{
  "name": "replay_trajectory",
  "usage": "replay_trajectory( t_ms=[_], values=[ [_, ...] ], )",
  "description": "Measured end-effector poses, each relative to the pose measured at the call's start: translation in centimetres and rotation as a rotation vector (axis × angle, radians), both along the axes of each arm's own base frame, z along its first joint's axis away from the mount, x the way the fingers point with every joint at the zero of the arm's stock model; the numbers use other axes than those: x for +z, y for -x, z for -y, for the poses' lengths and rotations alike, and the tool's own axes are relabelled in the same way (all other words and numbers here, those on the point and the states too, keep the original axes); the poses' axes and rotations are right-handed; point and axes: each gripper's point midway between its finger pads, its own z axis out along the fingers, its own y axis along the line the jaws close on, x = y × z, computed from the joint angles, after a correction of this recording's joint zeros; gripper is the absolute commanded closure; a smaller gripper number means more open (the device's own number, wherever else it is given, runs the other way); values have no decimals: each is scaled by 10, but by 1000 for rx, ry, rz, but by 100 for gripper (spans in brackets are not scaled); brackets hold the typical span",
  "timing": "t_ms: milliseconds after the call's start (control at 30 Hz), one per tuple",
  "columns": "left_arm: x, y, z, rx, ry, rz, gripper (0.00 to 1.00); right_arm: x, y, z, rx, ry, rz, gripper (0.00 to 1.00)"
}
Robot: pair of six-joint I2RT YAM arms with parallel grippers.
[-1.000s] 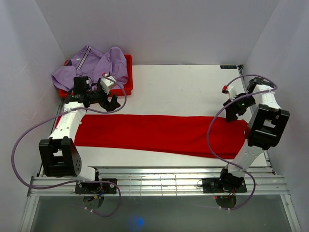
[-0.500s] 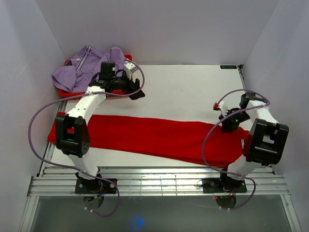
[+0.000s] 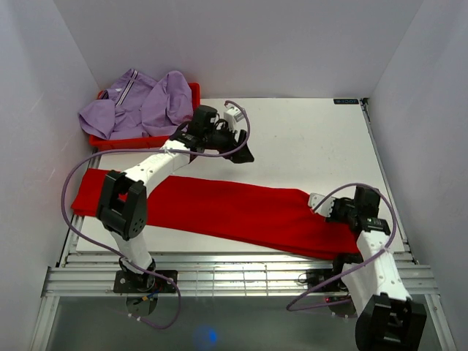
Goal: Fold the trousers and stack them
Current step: Fold the trousers
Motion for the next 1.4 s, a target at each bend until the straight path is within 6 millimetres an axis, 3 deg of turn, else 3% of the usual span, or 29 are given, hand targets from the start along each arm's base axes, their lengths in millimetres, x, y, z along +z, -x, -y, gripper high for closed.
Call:
replay_trajectory(
  t_ms=[167,333,500,667,967,1233,1400],
  values=[
    [-29,14,25,-24,-21,-96,21,9,8,-9,144,98,154,92],
    [-62,41,53,-73,-66,-182,14,6,23,-21,313,182,223,92],
    [-64,63,74,-113,-63,-206,14,3,33,-30,416,228,258,92],
    [-67,70,89,-123,-44,-239,12,6,41,-37,462,234,287,92],
    [-102,81,93,-88,-59,-439,14,1,56,-45,500,220,294,92],
    [-103,108,92,-136,-64,-570,39,-3,62,-47,509,207,275,92],
    [-118,135,84,-163,-103,-665,42,-3,64,-48,515,199,261,92]
  ],
)
